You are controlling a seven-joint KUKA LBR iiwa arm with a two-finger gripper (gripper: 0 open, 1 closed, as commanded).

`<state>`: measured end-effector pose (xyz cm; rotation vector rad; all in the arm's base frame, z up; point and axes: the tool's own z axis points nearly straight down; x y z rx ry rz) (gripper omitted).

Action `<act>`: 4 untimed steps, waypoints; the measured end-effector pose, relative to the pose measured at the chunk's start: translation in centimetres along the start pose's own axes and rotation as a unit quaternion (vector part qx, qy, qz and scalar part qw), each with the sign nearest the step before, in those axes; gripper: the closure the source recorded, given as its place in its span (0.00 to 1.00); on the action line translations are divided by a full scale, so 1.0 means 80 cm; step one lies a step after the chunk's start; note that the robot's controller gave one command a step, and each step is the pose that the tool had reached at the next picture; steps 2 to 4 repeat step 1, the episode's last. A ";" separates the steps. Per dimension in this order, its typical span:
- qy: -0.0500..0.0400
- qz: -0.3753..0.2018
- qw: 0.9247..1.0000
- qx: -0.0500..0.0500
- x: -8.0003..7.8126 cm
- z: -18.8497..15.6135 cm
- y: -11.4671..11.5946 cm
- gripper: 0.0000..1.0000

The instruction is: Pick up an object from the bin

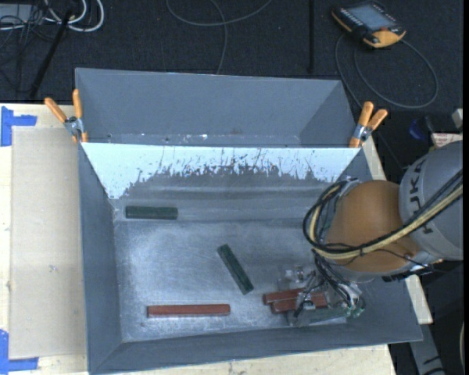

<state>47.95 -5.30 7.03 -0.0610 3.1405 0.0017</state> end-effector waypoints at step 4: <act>-0.001 0.013 1.000 0.000 -0.062 -0.186 -0.027 1.00</act>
Offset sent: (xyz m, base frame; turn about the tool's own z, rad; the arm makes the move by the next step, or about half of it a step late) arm 0.0000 0.0000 0.0000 0.0000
